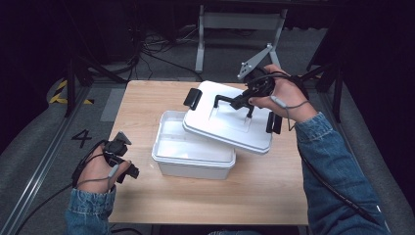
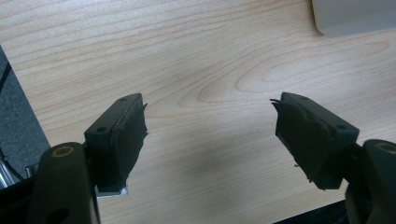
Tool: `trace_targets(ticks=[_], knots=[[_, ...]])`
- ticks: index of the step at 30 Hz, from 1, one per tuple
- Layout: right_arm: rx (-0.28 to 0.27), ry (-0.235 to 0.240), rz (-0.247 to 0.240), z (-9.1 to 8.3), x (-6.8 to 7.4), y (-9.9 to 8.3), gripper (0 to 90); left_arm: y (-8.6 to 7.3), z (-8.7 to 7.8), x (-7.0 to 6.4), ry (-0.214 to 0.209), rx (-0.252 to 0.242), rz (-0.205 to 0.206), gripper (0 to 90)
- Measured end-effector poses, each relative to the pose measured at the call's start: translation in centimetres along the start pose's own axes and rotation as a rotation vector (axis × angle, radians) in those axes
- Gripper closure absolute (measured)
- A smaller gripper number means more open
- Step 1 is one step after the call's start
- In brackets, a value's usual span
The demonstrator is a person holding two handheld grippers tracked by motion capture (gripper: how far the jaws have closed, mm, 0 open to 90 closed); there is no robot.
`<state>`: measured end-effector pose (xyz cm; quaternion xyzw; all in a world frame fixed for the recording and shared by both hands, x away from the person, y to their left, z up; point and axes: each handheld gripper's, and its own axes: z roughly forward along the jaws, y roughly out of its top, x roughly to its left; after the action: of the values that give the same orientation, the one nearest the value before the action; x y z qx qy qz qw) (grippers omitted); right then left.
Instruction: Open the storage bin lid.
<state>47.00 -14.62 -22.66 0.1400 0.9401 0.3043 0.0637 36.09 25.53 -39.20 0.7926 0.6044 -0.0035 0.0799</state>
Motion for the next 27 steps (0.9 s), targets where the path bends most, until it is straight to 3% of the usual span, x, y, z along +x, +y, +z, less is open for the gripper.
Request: trace_targets(ticks=[27], knots=[[-0.012,-0.114,0.171,-4.9,-3.3,-8.2,84.5,0.1,0.3,-0.2,0.001,0.012,0.002,25.3]])
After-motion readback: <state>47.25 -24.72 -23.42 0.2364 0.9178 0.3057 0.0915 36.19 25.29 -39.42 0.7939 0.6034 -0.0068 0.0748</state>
